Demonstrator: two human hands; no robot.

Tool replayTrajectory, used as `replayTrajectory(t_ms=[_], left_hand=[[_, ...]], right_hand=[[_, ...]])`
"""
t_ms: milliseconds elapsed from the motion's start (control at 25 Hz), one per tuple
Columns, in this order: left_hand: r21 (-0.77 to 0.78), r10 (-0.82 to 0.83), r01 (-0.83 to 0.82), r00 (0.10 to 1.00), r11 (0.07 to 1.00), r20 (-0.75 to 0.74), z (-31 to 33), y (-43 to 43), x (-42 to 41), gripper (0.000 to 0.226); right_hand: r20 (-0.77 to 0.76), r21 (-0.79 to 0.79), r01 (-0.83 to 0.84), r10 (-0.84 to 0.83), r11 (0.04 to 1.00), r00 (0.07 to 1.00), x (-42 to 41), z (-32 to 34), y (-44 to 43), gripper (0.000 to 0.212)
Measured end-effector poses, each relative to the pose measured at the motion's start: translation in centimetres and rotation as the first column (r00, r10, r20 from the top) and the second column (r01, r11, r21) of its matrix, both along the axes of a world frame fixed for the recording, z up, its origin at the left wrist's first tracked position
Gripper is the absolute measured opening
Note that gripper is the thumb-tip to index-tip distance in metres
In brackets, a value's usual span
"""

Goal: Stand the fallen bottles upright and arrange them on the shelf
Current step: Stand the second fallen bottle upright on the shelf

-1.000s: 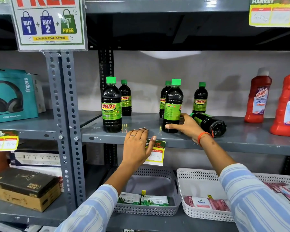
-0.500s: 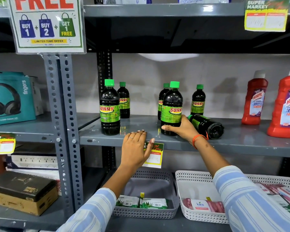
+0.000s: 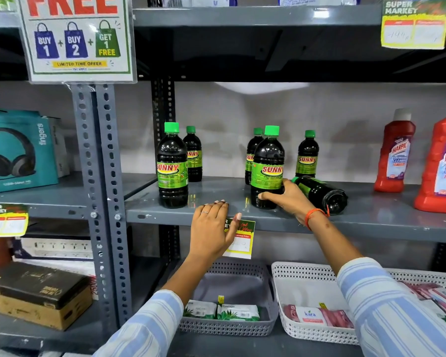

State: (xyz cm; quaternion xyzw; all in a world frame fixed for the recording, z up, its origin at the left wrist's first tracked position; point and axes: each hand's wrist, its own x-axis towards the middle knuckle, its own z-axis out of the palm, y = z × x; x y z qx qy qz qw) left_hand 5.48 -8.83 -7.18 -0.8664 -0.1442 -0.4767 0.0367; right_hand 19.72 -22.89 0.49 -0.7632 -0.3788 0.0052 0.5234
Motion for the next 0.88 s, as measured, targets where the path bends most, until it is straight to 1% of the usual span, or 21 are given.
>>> replayTrajectory(t_ms=[40, 120, 200, 400, 480, 720, 880], left_hand=[[-0.005, -0.002, 0.002, 1.000, 1.000, 0.002, 0.03, 0.02, -0.02, 0.055], [-0.001, 0.003, -0.003, 1.000, 1.000, 0.021, -0.13, -0.04, -0.17, 0.056], [-0.016, -0.008, 0.008, 1.000, 1.000, -0.008, -0.51, 0.30, -0.44, 0.057], [-0.014, -0.020, 0.020, 1.000, 1.000, 0.002, -0.11, -0.10, -0.35, 0.067], [-0.003, -0.018, 0.018, 1.000, 1.000, 0.015, -0.14, 0.01, -0.32, 0.062], [0.026, -0.025, 0.024, 0.999, 0.999, 0.031, -0.59, 0.41, 0.09, 0.057], [0.035, 0.002, -0.003, 1.000, 0.999, 0.031, -0.72, 0.44, 0.40, 0.061]], right_hand=[[-0.003, 0.027, -0.022, 0.022, 0.999, 1.000, 0.08, 0.03, -0.12, 0.033], [-0.006, 0.049, -0.060, 0.061, 0.997, 0.998, -0.13, -0.16, -0.29, 0.040], [-0.022, 0.046, -0.094, 0.095, 0.994, 0.995, -0.40, -0.90, 0.16, 0.046], [-0.005, 0.050, -0.082, 0.082, 0.995, 0.997, -0.64, -0.13, -0.23, 0.036], [-0.010, 0.057, -0.078, 0.079, 0.995, 0.997, -0.69, -0.03, -0.45, 0.033], [-0.002, 0.063, -0.085, 0.085, 0.994, 0.996, -0.55, -0.44, -0.36, 0.054], [-0.002, 0.029, -0.053, 0.053, 0.998, 0.999, -0.25, -0.58, -0.17, 0.066]])
